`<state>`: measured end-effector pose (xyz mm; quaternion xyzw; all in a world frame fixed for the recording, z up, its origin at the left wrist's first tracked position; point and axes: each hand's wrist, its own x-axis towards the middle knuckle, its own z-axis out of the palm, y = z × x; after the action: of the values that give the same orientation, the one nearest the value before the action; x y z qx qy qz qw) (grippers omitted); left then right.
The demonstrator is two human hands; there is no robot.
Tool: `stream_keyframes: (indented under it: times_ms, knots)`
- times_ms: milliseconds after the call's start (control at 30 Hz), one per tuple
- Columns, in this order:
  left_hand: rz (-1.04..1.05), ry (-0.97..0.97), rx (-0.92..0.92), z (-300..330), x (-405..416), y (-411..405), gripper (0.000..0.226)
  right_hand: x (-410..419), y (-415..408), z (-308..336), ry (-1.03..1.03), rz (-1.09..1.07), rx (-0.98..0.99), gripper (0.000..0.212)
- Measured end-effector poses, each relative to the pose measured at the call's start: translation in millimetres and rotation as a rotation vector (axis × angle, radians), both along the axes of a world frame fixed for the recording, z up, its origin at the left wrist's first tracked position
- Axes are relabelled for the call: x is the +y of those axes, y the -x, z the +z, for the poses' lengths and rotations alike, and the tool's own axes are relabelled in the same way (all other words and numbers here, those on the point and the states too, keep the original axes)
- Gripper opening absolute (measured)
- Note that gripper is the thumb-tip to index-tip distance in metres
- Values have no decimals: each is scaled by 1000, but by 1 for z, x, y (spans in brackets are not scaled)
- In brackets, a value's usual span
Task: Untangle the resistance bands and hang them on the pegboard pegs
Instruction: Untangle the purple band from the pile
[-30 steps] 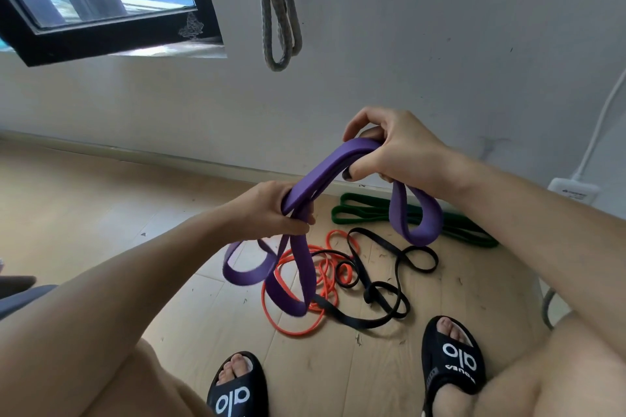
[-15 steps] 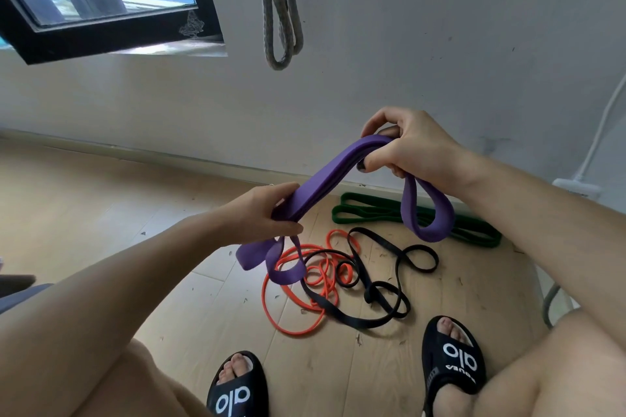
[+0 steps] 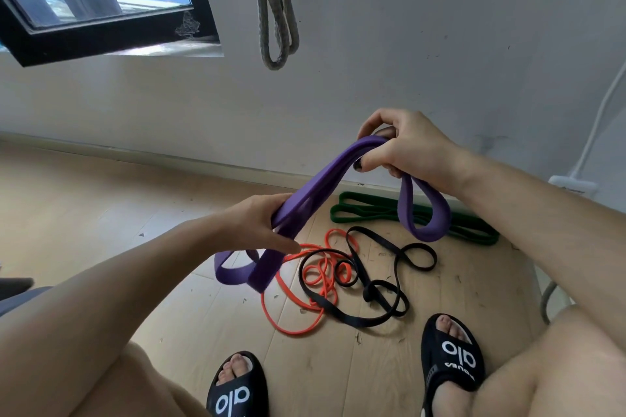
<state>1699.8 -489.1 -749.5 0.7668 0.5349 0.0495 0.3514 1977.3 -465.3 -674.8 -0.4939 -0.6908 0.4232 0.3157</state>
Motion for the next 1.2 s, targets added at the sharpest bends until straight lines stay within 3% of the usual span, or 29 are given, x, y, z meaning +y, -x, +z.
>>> stream_keyframes:
  times_ms: [100,167,267,500,633,800,933,1067,1200]
  knots:
    - [-11,-33,52,-1,1,-3,29,0,1,0,-6,8,-11,33]
    - [38,26,-23,-1,1,-4,25,1,1,0,-11,1,-12,33]
    - [69,117,-100,-2,-3,-7,27,1,0,0,-14,-6,-5,33]
    - [72,130,-80,-1,-1,-7,30,0,-1,-1,-26,6,-25,33]
    - [49,64,-12,2,-5,-8,19,2,-2,0,-27,-6,-23,32]
    - [44,-34,82,7,-4,-8,28,7,-7,-3,-8,-50,-26,31]
    - [32,-62,95,6,1,-5,14,12,-13,-7,15,-84,-17,30]
    - [-3,-246,273,6,5,-5,25,13,-14,-10,16,-96,-24,29]
    - [0,-130,115,3,3,-6,11,17,-18,-14,11,-118,-30,29]
